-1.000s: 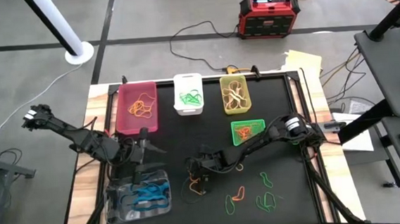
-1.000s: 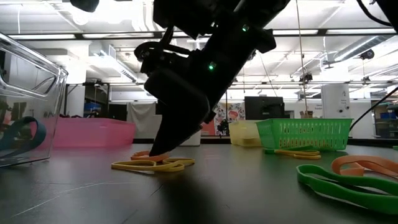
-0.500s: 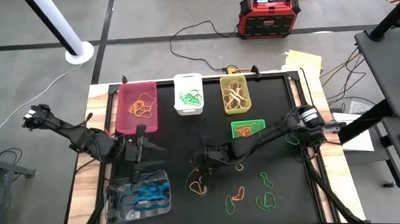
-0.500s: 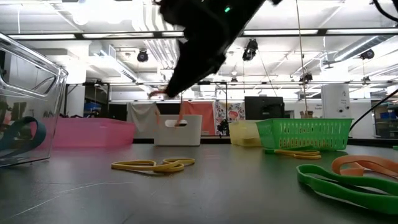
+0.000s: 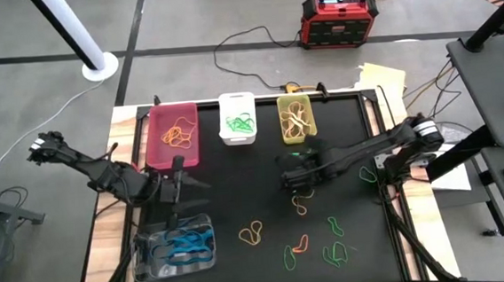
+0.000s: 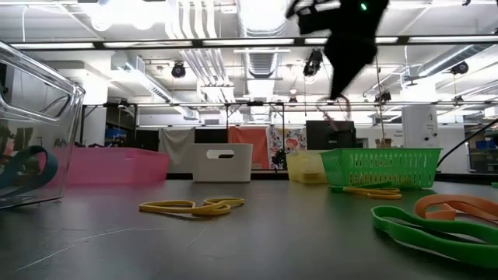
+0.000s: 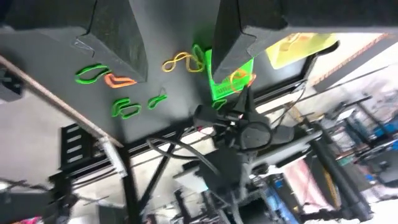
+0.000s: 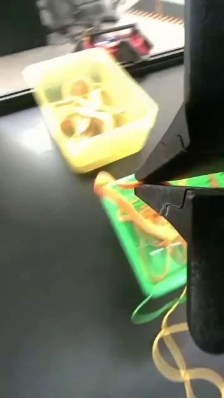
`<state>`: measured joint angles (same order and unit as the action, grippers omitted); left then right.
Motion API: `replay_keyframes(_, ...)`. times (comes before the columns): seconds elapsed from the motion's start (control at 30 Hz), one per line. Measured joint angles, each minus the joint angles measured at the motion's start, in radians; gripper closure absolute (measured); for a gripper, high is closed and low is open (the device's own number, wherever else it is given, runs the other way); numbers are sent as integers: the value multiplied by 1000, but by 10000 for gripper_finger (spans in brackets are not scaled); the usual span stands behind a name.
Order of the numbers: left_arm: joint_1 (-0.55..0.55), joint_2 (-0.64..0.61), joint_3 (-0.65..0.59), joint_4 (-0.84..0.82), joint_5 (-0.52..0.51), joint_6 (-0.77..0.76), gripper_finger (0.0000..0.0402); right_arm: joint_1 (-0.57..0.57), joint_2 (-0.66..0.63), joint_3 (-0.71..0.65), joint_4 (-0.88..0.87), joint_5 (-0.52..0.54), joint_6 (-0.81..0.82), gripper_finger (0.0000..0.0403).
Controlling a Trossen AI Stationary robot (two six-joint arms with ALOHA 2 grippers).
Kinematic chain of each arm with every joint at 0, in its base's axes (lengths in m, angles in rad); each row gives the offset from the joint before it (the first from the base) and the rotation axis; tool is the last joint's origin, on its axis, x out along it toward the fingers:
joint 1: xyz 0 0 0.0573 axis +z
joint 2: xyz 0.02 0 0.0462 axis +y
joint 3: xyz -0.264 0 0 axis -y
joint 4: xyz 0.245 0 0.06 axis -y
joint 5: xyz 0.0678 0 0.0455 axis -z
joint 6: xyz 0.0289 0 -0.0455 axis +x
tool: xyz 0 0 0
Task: Sort rubber bands into baskets
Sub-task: Put the orange rubber band into the green bin, then put the green rubber band into the white bin
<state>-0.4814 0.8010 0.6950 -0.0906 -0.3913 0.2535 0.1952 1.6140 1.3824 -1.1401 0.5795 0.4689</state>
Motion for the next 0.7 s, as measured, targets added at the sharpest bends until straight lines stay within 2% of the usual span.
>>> replay_keyframes(0.2, 9, 26, -1, 0, -45, 0, 240, -19, -74, -163, -2, 47, 146, 394)
replay_keyframes(0.33, 17, 41, -1, -1, -45, 5, 240, -46, -122, -241, 3, 9, 277, 381)
replay_keyframes(0.7, 52, 63, -2, -11, -45, 5, 240, -59, -296, -377, 126, -29, 320, 281)
